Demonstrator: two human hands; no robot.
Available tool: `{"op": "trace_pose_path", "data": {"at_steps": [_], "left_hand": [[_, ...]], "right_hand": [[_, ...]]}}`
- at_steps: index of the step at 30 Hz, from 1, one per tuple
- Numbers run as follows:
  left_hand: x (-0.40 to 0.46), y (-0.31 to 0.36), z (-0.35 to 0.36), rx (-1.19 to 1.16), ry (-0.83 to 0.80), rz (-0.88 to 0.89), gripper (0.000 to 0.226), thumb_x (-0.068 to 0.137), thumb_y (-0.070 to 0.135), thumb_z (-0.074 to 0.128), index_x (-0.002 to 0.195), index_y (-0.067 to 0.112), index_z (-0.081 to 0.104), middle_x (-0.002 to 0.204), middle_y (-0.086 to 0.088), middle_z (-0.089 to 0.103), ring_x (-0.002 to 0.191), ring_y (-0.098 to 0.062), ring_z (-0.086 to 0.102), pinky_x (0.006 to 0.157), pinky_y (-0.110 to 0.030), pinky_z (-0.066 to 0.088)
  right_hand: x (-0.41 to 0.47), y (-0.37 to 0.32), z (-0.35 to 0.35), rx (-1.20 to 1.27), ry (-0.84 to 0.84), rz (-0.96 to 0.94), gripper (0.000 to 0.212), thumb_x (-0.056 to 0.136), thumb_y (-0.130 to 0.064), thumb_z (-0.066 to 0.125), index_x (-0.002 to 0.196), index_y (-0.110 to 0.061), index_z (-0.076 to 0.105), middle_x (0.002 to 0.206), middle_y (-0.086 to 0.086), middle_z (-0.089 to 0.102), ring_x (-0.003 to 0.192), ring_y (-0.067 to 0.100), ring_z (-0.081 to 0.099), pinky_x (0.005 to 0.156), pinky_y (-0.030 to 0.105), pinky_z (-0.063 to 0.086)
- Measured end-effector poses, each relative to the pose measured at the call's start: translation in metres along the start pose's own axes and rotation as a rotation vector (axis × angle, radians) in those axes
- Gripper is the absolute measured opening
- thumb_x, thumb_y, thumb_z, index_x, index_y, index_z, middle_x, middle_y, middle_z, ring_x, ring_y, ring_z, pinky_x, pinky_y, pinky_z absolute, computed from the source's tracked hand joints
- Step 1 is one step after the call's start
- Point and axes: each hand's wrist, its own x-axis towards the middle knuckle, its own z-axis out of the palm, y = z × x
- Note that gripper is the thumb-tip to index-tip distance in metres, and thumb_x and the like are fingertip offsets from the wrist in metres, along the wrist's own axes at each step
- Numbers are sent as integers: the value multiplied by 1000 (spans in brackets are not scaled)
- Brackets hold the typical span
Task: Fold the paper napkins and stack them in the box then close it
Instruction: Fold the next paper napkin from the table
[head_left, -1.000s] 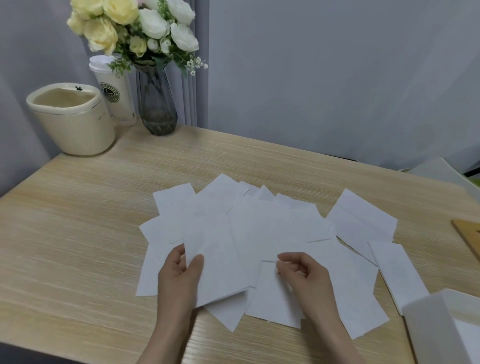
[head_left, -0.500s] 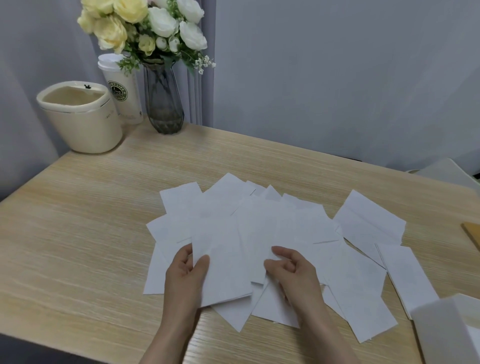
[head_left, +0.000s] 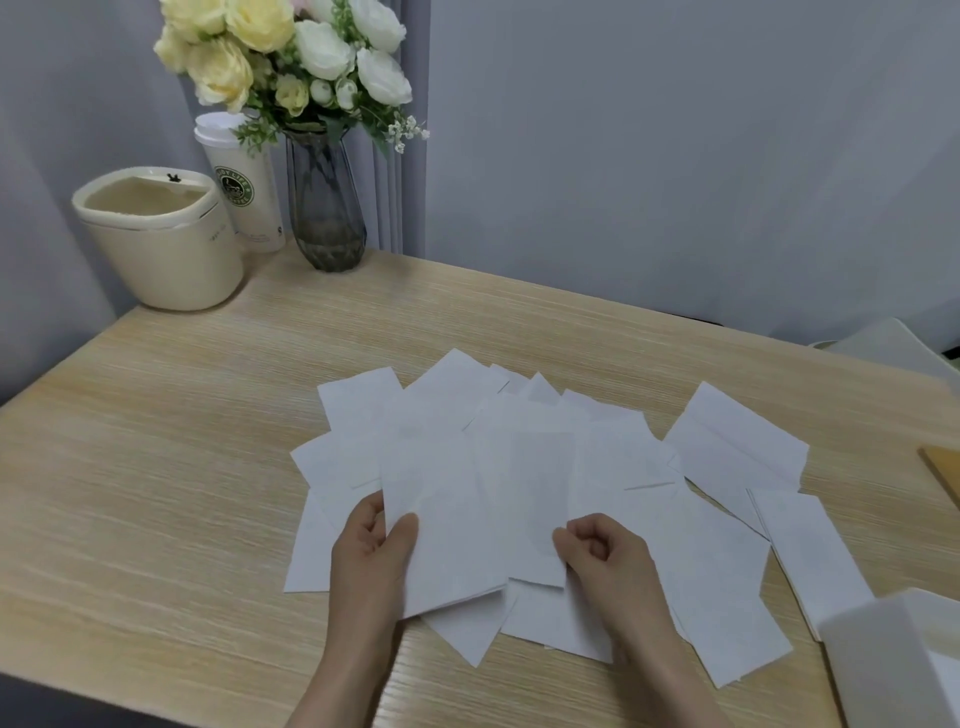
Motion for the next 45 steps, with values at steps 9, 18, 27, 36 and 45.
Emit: {"op": "trace_pose_path", "data": {"at_steps": [9,18,27,36,45], "left_hand": [[-5,-7,33,-66,-77,-66,20,96,8,54,107,19,65,99,0,76,86,-16,72,70,-33,50],[-13,-16,45,-10,-174,-108,30,101,18,48,97,37,71,105,1,75,96,-18,71,80,-37,51],[-11,-19,43,19,-204,-75,19,95,22,57,99,35,70,104,1,75,95,-19,71,79,-35,52],[-8,-22,43,18,-193,-99,27,98,17,52,97,36,71,104,1,75,98,-20,71,87,-43,54],[-6,-25,43,-18,-177,-93,26,101,17,49,100,31,72,108,-4,74,104,-26,69,99,-58,47]], "right_hand": [[-5,20,-40,-45,92,-1,7,86,-20,66,79,-18,67,43,-15,50,50,2,46,59,27,36],[-8,23,-38,25,103,23,8,85,-23,69,81,-16,70,52,-15,62,56,-2,56,62,26,40],[-3,17,-60,242,222,31,10,88,-22,66,81,-15,67,43,-11,47,39,3,40,45,15,35],[-6,-1,-62,564,198,76,9,91,-21,61,84,-16,64,41,-7,37,32,6,23,33,12,22],[-20,-6,-36,305,-149,103,11,88,-18,65,96,-12,67,38,-2,44,29,8,31,34,15,25]]}}
